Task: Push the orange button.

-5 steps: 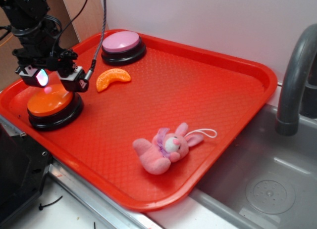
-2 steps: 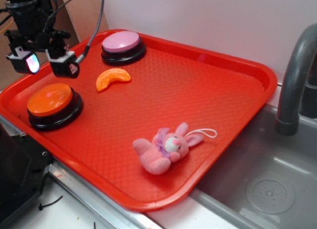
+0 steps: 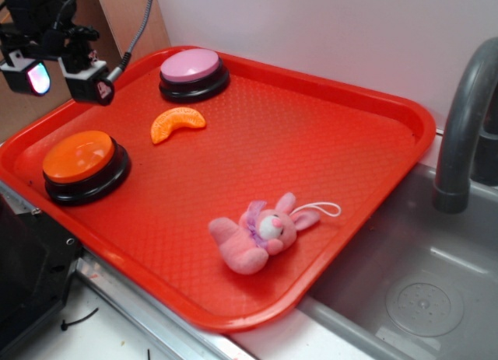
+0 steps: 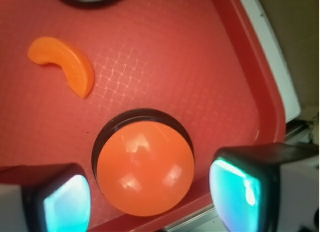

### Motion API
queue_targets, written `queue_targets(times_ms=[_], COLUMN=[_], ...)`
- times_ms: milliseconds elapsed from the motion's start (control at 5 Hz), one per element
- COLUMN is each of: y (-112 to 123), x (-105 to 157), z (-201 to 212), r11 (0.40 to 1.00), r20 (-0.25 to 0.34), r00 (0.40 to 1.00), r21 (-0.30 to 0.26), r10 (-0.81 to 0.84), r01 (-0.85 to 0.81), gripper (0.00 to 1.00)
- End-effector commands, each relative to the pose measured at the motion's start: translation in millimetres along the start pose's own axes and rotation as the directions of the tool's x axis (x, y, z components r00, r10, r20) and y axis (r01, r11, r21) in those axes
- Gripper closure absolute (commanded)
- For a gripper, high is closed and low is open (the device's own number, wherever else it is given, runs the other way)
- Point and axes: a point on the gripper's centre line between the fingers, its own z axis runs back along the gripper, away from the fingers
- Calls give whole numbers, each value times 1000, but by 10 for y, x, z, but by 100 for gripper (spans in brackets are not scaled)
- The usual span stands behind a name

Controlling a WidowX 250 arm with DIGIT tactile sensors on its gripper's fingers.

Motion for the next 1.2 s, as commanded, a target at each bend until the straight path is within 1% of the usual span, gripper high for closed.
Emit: queue_targets(times_ms=[0,200,800,1000], y=[48,50,49,65], x=[38,31,-29,-39], z=[275,308,473,525], r11=[1000,1000,999,999], r20=[70,74,88,91], r00=[997,997,996,996], r21=[8,8,40,30], r10=[-11,-15,-23,-22], r01=[11,14,19,19], gripper=[0,0,0,0])
